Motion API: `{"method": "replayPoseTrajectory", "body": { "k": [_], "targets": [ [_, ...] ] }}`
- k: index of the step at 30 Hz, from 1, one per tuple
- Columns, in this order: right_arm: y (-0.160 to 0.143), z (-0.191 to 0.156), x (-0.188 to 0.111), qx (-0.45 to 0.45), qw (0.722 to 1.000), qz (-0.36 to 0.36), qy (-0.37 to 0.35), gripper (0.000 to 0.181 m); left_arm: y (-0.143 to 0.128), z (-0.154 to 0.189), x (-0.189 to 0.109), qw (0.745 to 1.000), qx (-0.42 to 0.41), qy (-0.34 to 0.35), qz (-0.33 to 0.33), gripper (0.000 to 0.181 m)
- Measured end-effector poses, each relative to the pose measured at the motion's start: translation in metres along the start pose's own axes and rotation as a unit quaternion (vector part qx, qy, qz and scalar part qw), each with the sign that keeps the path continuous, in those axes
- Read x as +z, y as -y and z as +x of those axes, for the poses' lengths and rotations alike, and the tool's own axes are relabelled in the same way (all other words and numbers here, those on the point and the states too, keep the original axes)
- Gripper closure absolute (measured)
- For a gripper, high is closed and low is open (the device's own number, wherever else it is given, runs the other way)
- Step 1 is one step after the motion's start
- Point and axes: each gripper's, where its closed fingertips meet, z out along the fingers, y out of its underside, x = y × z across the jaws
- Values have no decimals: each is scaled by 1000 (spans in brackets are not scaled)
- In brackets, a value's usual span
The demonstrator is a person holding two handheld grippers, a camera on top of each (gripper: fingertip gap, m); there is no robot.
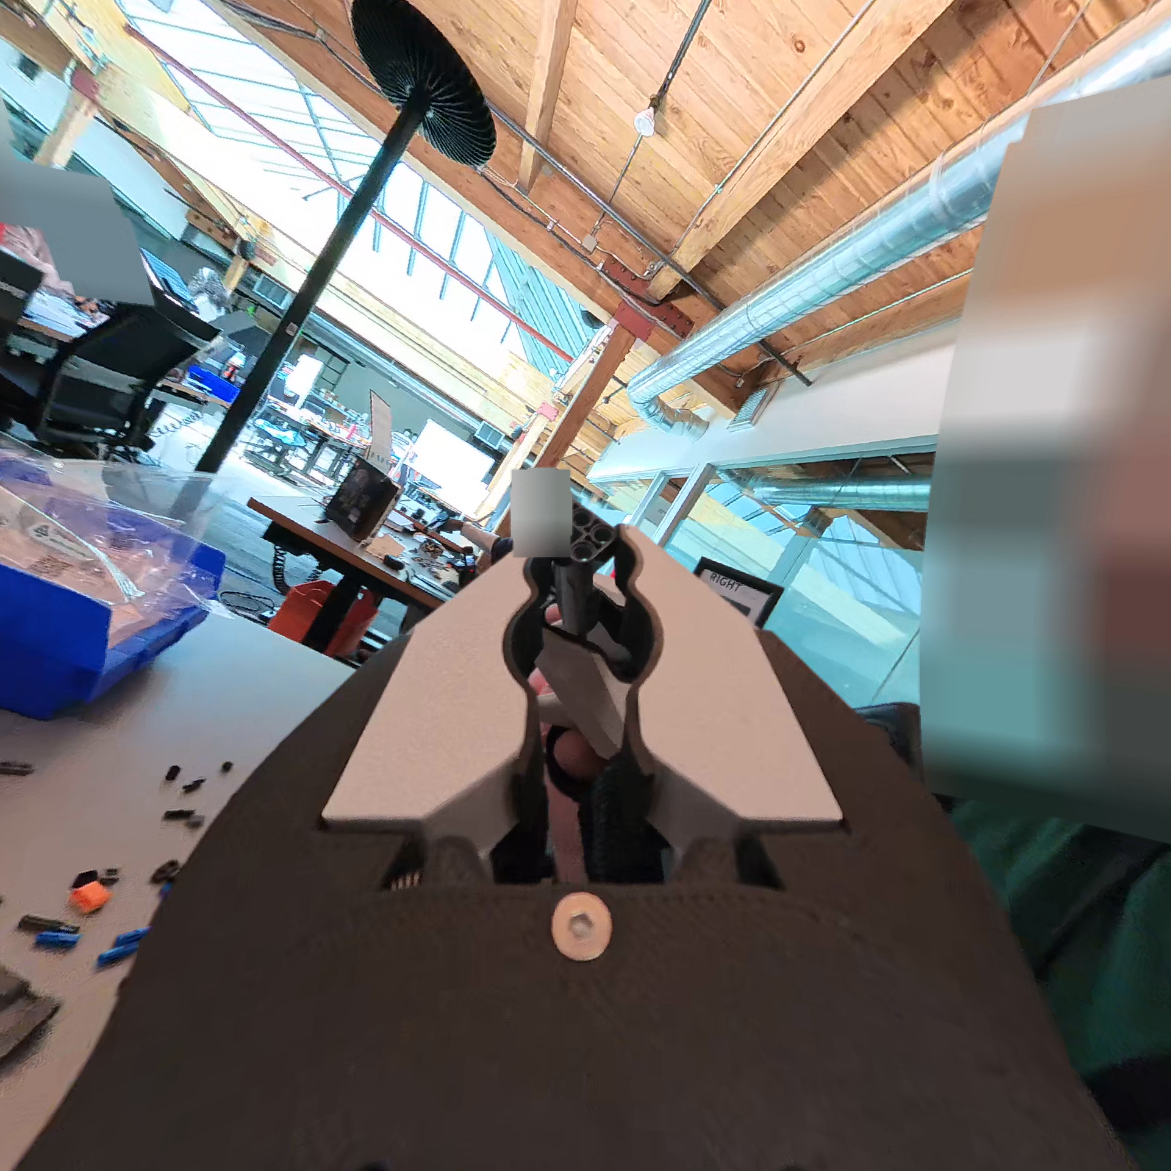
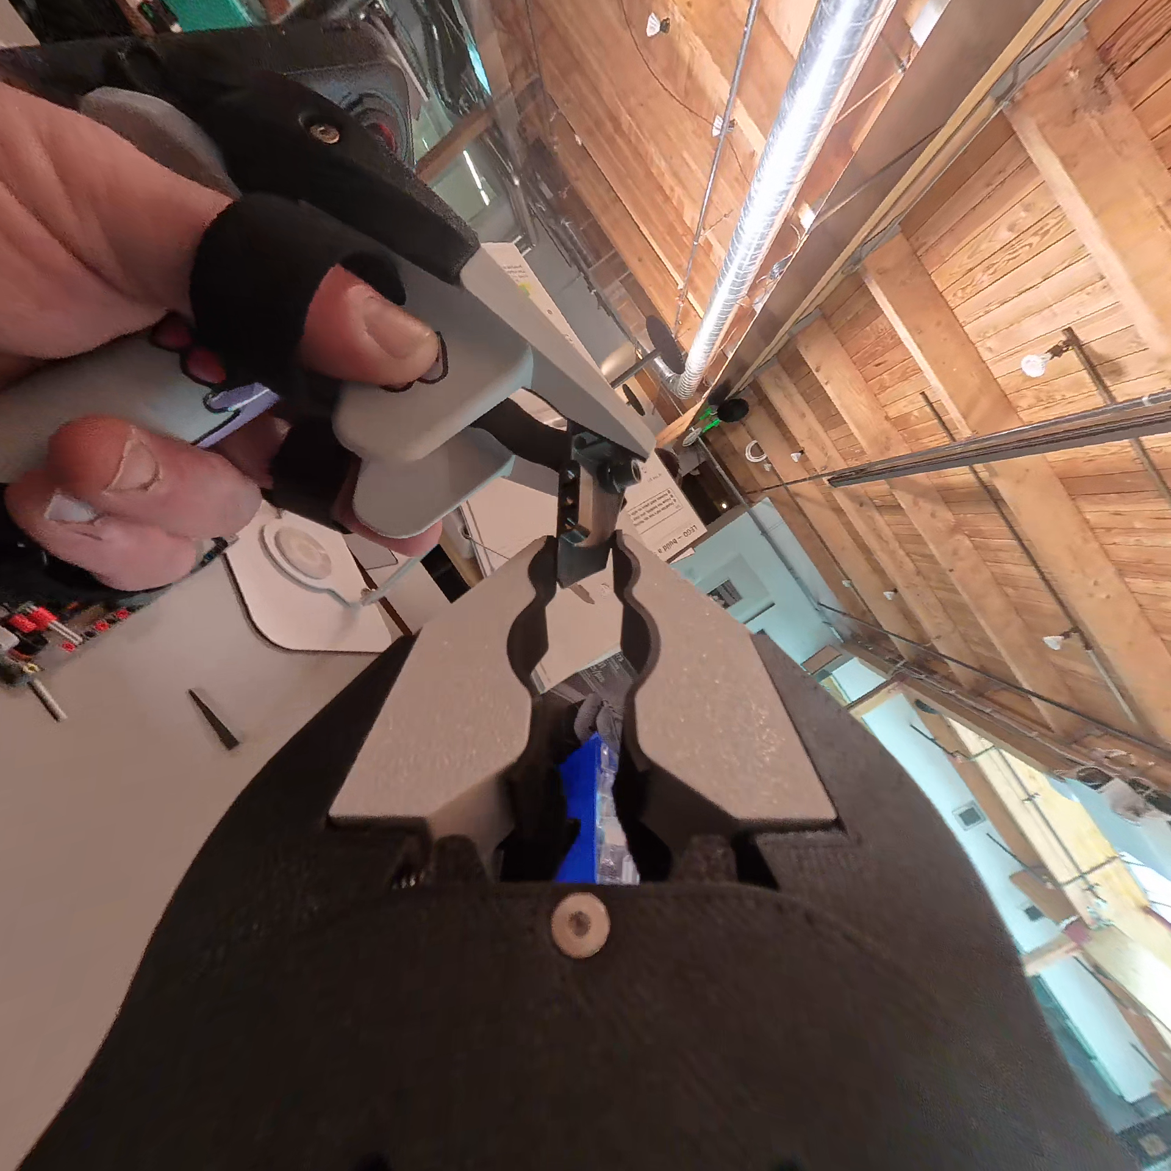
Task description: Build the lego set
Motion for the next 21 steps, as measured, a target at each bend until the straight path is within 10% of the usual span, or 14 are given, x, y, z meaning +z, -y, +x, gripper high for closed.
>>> {"method": "replayPoseTrajectory", "body": {
  "k": [21],
  "targets": [
    [-1,-1,13,144,986,49,71,181,5,-9,-15,1000,4,20,13,160]
  ]
}}
